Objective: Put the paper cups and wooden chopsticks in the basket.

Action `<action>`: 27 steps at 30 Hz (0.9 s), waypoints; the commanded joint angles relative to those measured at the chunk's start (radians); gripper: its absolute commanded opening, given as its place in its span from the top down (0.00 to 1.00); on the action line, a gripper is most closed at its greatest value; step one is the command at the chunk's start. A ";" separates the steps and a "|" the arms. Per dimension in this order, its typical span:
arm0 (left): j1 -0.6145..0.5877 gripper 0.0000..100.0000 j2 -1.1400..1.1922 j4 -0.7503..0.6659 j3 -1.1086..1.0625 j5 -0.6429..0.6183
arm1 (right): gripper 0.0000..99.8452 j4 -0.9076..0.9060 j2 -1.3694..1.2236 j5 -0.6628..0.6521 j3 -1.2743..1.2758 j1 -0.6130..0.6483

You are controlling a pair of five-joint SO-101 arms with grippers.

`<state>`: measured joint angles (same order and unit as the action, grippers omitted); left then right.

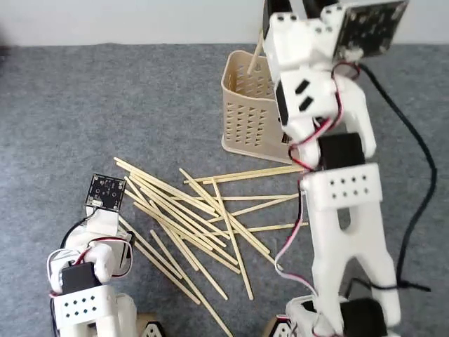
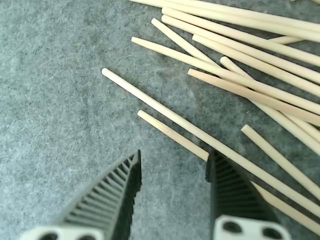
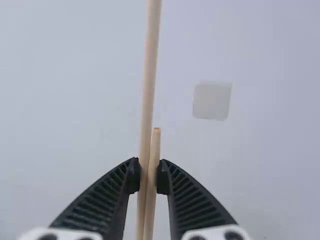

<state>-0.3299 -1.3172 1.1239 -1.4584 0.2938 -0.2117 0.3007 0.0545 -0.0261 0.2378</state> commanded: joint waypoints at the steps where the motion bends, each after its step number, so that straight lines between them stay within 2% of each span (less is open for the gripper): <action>1: 0.006 0.80 -0.018 -0.025 -0.002 -0.003 | 0.99 0.024 -0.067 -0.011 -0.083 -0.027; 10: 0.006 0.80 -0.018 -0.037 -0.005 -0.003 | 0.98 -0.005 -0.160 -0.012 0.101 -0.039; 17: 0.006 0.80 -0.018 -0.037 -0.005 -0.003 | 0.77 -0.180 -0.073 -0.005 0.106 -0.038; 27: 0.006 0.80 -0.018 -0.037 -0.005 -0.003 | 0.86 -0.374 0.151 -0.003 0.109 -0.042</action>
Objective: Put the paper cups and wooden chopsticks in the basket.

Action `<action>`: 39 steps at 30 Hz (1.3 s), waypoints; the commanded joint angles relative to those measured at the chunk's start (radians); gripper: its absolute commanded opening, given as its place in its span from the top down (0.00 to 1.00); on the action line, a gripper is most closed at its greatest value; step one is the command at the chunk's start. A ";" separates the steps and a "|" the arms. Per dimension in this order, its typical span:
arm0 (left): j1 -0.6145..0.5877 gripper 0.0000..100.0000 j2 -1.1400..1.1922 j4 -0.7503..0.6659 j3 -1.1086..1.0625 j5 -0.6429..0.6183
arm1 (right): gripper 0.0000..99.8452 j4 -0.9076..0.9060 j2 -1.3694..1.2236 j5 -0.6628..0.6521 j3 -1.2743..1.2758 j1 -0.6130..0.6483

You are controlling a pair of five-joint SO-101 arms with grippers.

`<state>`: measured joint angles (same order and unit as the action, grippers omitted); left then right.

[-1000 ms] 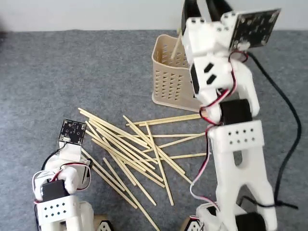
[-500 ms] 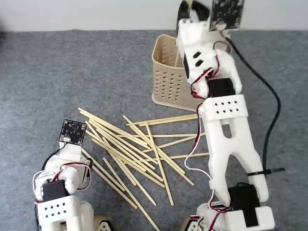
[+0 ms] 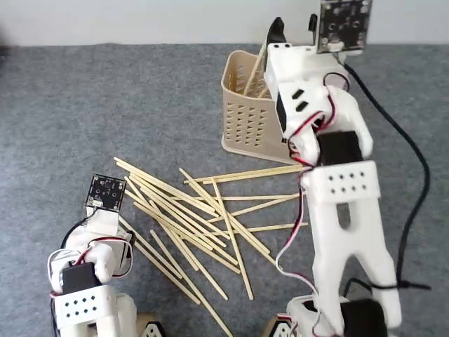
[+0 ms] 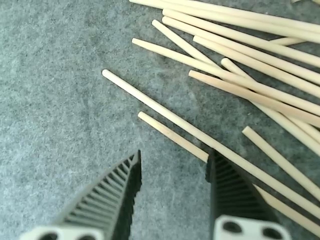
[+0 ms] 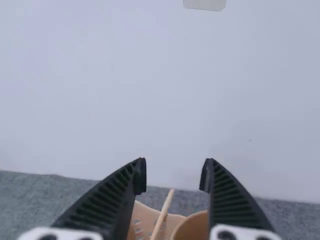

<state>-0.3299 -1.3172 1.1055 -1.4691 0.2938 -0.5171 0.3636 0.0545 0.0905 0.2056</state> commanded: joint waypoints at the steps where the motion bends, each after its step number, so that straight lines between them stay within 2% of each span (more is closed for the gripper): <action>1: 0.006 0.80 -0.018 -0.018 0.005 -0.003 | 0.88 -0.110 0.107 -0.003 -0.008 -0.012; 5: 0.006 0.80 -0.018 -0.018 0.005 -0.003 | 0.99 -0.331 0.197 -0.003 -0.006 -0.007; 11: 0.006 0.80 -0.018 -0.018 0.005 -0.003 | 0.98 -0.630 0.285 -0.002 -0.005 -0.005; 22: 0.008 0.80 -0.018 -0.018 0.044 -0.011 | 0.98 -1.046 0.302 0.021 0.043 -0.005; 26: 0.003 0.82 -0.014 -0.005 0.133 -0.025 | 0.99 -1.078 0.303 0.140 0.180 -0.005; 30: 0.009 0.86 -0.011 0.072 0.291 -0.087 | 0.99 -1.040 0.361 0.147 0.347 -0.007; 34: 0.048 0.86 0.017 0.149 0.435 -0.092 | 0.99 -0.946 0.529 0.149 0.529 -0.012; 39: 0.107 0.86 0.210 0.186 0.581 -0.098 | 0.99 -0.829 0.800 0.147 0.753 -0.021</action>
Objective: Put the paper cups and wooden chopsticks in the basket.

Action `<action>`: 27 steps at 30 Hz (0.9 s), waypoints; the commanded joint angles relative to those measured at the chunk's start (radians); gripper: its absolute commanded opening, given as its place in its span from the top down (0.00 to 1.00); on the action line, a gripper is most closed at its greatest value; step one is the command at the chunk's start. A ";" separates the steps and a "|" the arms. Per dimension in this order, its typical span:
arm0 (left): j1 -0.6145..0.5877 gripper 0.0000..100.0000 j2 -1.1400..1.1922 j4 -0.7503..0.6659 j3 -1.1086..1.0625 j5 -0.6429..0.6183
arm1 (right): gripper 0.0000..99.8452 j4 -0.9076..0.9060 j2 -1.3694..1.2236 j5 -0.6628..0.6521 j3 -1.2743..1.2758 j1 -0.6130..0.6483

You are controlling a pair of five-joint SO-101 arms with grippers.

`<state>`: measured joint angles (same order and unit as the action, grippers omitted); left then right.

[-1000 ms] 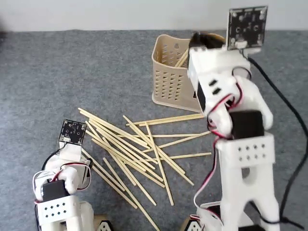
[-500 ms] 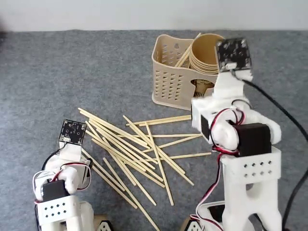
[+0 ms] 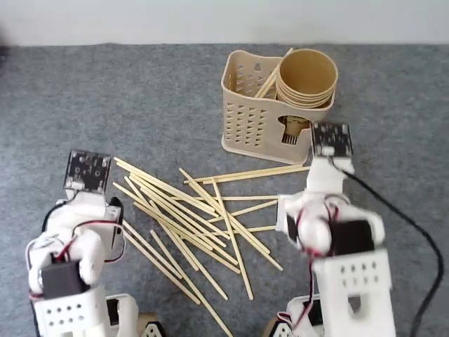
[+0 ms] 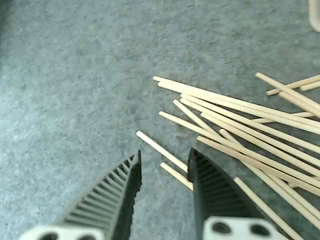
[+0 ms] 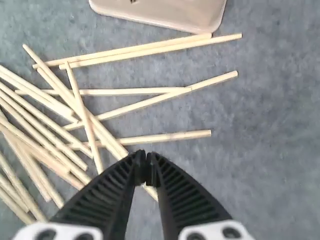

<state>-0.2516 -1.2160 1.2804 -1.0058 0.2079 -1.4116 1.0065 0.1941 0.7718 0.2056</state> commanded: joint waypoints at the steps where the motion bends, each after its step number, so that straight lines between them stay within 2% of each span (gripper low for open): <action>1: 0.034 0.86 0.161 0.006 0.145 -0.025 | 0.99 0.076 0.209 0.008 0.098 -0.038; 8: 0.035 0.85 0.554 -0.015 0.360 -0.052 | 0.99 0.097 0.440 0.008 0.261 -0.094; 12: 0.035 0.78 0.787 -0.054 0.458 -0.080 | 0.99 0.194 0.492 0.008 0.384 -0.094; 18: 0.063 0.76 1.123 -0.052 0.641 -0.302 | 0.99 0.254 0.524 0.008 0.470 -0.093; 21: 0.086 0.76 1.261 -0.052 0.727 -0.413 | 0.99 0.252 0.526 0.060 0.471 -0.093; 27: 0.095 0.76 1.481 -0.052 0.891 -0.531 | 0.99 0.252 0.526 0.080 0.471 -0.093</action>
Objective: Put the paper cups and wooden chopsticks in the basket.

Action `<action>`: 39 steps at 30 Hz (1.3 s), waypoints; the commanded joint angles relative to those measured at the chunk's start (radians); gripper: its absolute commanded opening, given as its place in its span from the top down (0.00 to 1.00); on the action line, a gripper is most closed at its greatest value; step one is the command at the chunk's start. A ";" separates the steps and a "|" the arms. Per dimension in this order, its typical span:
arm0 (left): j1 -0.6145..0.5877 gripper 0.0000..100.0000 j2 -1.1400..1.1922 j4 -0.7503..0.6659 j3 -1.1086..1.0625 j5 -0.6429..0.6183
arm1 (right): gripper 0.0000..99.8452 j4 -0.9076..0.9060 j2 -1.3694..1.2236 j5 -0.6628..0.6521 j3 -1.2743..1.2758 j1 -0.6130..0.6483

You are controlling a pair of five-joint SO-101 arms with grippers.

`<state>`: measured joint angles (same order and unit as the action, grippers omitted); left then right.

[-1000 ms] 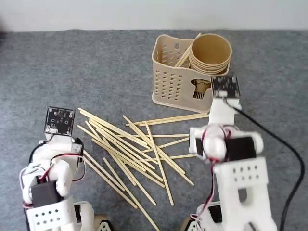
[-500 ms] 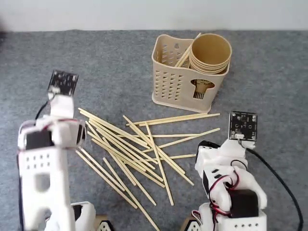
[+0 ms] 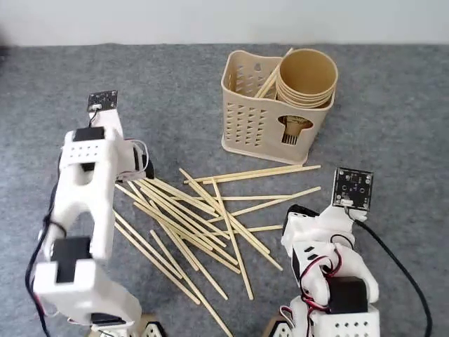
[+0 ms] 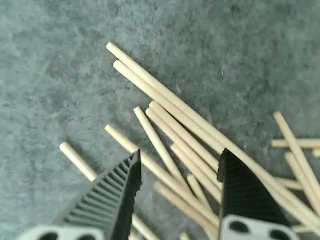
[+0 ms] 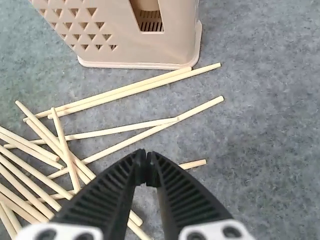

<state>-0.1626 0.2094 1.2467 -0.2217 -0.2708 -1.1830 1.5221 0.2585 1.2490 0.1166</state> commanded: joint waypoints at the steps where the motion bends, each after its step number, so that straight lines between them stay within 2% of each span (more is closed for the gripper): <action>1: 0.006 0.76 0.086 -0.018 0.128 -0.063 | 0.99 0.024 0.010 0.015 -0.006 -0.004; 16: 0.037 0.77 0.361 -0.017 0.343 -0.132 | 0.99 0.021 0.010 0.018 -0.005 -0.004; 18: 0.038 0.81 0.365 -0.003 0.344 -0.129 | 0.99 0.019 0.010 0.018 -0.005 -0.004; 23: 0.040 0.97 0.373 0.003 0.344 -0.126 | 0.99 0.022 0.010 0.018 -0.005 -0.004; 29: 0.040 0.99 0.365 0.005 0.341 -0.126 | 0.99 0.022 0.010 0.018 -0.005 -0.004; 32: 0.054 0.99 0.365 0.061 0.374 -0.126 | 0.99 0.022 0.010 0.018 -0.005 -0.004; 39: 0.164 0.99 0.365 0.365 0.585 -0.124 | 0.99 0.022 0.010 0.020 -0.005 -0.004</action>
<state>-0.0460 0.5869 1.4952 0.2432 -0.3951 -1.1830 1.5221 0.2677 1.2490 0.1181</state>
